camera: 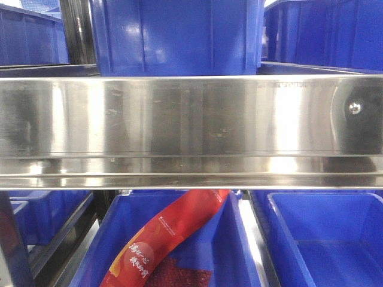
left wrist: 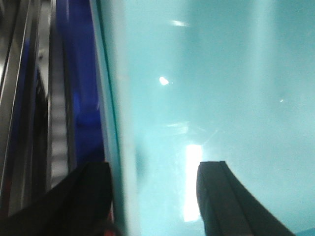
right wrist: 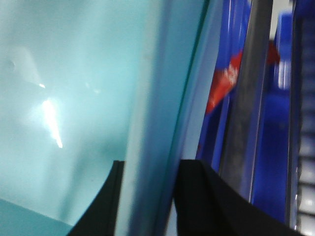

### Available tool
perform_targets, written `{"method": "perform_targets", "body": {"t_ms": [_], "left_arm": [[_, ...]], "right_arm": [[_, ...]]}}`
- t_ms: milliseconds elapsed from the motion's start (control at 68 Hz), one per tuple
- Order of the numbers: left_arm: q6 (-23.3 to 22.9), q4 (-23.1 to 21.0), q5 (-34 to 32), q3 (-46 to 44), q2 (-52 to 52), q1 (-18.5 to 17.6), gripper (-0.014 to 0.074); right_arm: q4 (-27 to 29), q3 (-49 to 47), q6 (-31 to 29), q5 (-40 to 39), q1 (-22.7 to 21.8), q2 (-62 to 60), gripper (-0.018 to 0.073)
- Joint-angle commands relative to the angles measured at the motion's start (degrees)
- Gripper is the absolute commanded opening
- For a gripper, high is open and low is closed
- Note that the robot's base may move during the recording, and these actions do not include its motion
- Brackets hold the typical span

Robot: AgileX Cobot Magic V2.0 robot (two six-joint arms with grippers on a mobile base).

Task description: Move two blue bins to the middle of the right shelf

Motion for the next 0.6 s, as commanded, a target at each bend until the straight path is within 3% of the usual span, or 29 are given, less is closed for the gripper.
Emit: {"method": "perform_targets", "body": {"t_ms": [0,235,588], "left_arm": [[2.1,2.9,-1.8,2.3,-1.1,0.3,-0.0111],[2.1,3.3,-6.5,8.7,-0.8,0.3,-0.0111],[2.1,1.3,-4.5,9.0,4.3,0.3,-0.0111]], "right_arm": [[-2.3,-1.0,-1.9,-2.9,-0.6,0.7,-0.0154],[-2.3,-1.0,-1.9,0.6,-0.6,5.7,-0.0154],[-2.3,6.7,-1.9,-0.9,-0.6,7.2,-0.0154]]}}
